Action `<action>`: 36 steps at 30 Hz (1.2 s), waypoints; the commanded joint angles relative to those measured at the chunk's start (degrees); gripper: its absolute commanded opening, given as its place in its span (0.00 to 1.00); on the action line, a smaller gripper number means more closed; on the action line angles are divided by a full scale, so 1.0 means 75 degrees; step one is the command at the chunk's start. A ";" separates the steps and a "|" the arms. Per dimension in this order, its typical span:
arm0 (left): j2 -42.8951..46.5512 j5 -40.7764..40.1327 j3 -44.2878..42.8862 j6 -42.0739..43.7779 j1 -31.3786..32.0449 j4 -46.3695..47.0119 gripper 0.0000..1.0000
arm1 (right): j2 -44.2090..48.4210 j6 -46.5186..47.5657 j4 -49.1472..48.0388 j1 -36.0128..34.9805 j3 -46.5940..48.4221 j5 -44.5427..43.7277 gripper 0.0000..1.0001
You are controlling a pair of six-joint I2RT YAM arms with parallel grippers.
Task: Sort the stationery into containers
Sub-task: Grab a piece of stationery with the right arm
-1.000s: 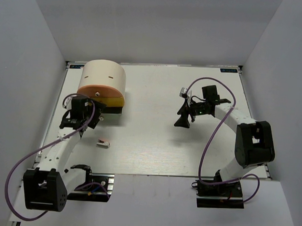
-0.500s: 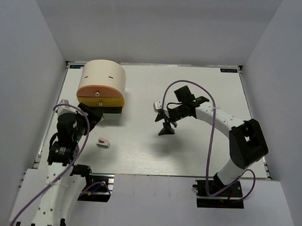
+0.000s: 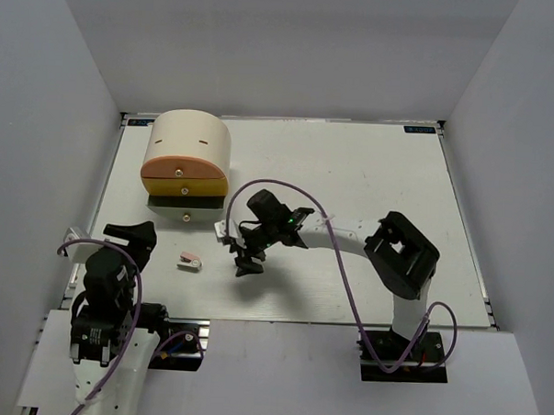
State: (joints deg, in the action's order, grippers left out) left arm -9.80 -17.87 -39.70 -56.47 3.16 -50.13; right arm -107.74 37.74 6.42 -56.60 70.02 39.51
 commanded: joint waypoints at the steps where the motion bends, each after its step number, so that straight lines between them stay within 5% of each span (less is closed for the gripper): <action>1: -0.0064 -0.0348 -0.0308 -0.0112 0.0024 -0.0616 0.80 | -0.0456 -0.1058 -0.1218 -0.0234 0.0612 -0.0720 0.80; 2: -0.0064 -0.0348 -0.0377 -0.0112 0.0024 -0.0698 0.81 | -0.0667 -0.1163 -0.1207 -0.0270 0.0718 -0.0755 0.90; 16: 0.0006 -0.0207 -0.0729 0.0041 0.0024 -0.1413 0.83 | -0.1911 -0.3062 -0.2378 -0.0938 0.1832 -0.1539 0.90; 29: 0.0006 -0.0137 -0.0870 0.0041 0.0024 -0.1718 0.83 | -0.2790 -0.3648 -0.3316 -0.1348 0.2301 -0.3076 0.74; 32: 0.0006 -0.0137 -0.0941 0.0041 0.0024 -0.1801 0.83 | -0.2837 -0.3625 -0.3340 -0.1348 0.2301 -0.3170 0.66; 36: 0.0006 -0.0137 -0.0848 0.0041 0.0095 -0.1801 0.83 | -0.2628 -0.3427 -0.3223 -0.1325 0.2032 -0.2866 0.43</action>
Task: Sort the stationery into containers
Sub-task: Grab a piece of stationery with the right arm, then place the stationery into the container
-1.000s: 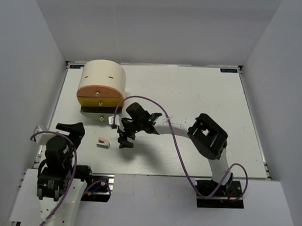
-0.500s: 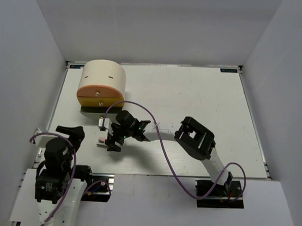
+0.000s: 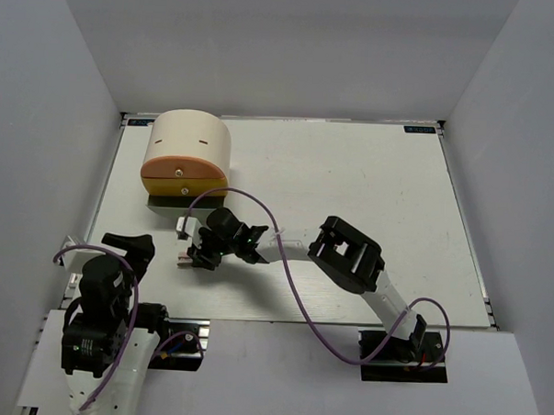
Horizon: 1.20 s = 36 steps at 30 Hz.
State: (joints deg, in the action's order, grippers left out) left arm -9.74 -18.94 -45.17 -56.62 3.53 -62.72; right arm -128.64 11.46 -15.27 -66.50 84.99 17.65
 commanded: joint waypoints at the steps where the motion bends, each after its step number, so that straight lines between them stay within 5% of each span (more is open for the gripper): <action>1: -0.0002 0.0098 -0.0037 0.0061 0.0045 -0.0017 0.83 | 0.0252 0.0239 -0.0297 -0.0004 -0.0023 0.0095 0.40; 7: 0.0207 0.0450 0.0443 0.0061 0.0045 0.0485 0.82 | 0.1855 0.0732 0.0007 0.0101 -0.0948 0.0833 0.28; 16: 0.0689 0.0778 0.0761 0.0143 0.0045 0.0792 0.81 | 0.3569 0.1717 0.0184 0.0534 -0.1582 0.0086 0.28; 36: 0.0841 0.0920 0.1089 0.0073 0.0045 0.1050 0.81 | 0.2492 0.3967 -0.1385 0.0957 -0.1171 -0.2562 0.22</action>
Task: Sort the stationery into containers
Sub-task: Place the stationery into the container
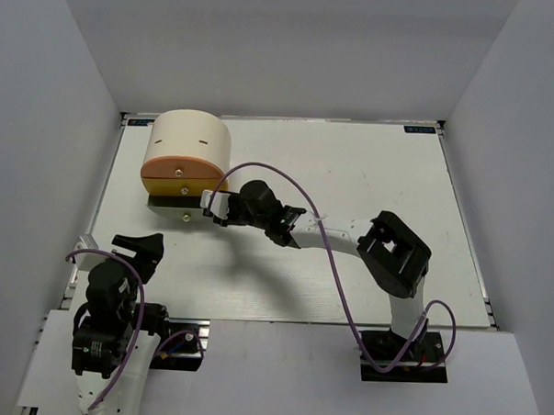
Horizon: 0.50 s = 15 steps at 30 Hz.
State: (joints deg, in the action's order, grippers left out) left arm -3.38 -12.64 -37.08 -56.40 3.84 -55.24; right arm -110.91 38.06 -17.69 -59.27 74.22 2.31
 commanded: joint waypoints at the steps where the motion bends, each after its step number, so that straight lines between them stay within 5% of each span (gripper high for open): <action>1: -0.0007 0.0080 0.0010 0.0044 0.0004 0.0053 0.81 | 0.0151 0.0444 -0.1121 0.0003 0.0242 -0.0530 0.22; 15: 0.0064 0.0080 0.0010 0.0044 0.0004 0.0053 0.81 | -0.0036 0.1920 -0.2140 -0.0067 -0.0157 -0.1128 0.20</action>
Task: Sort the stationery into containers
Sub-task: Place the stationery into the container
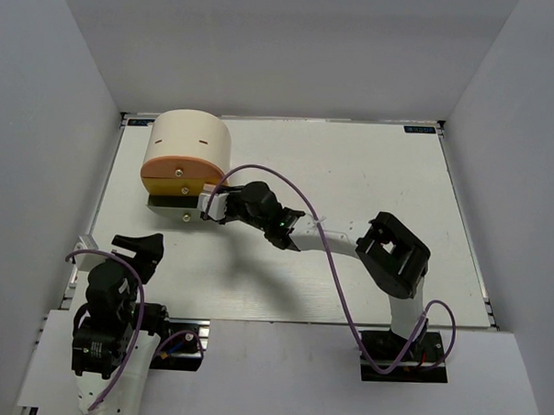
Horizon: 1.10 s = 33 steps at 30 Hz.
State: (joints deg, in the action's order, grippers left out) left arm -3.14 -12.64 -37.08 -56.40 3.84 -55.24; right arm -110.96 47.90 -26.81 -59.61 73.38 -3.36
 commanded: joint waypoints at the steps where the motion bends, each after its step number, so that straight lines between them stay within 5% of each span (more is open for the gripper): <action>1: 0.0031 0.0080 0.0010 0.0044 0.0004 0.0053 0.81 | -0.0065 0.0726 -0.0960 -0.0020 -0.0070 -0.0373 0.20; 15: 0.0102 0.0080 0.0081 -0.0027 0.0004 0.0053 0.81 | -0.0428 0.0996 -0.0586 -0.0137 0.0246 -0.0244 0.23; 27: 0.0102 0.0080 0.0081 -0.0027 0.0004 0.0053 0.81 | -0.0616 0.1090 -0.0644 -0.0243 0.0270 -0.0361 0.48; 33: 0.0102 0.0080 0.0081 -0.0027 0.0004 0.0053 0.81 | -0.0592 0.1078 -0.0668 -0.0289 0.0258 -0.0291 0.50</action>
State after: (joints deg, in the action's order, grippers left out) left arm -2.37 -12.62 -36.77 -56.64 3.84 -55.24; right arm -115.68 55.75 -28.82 -61.25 73.38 -5.21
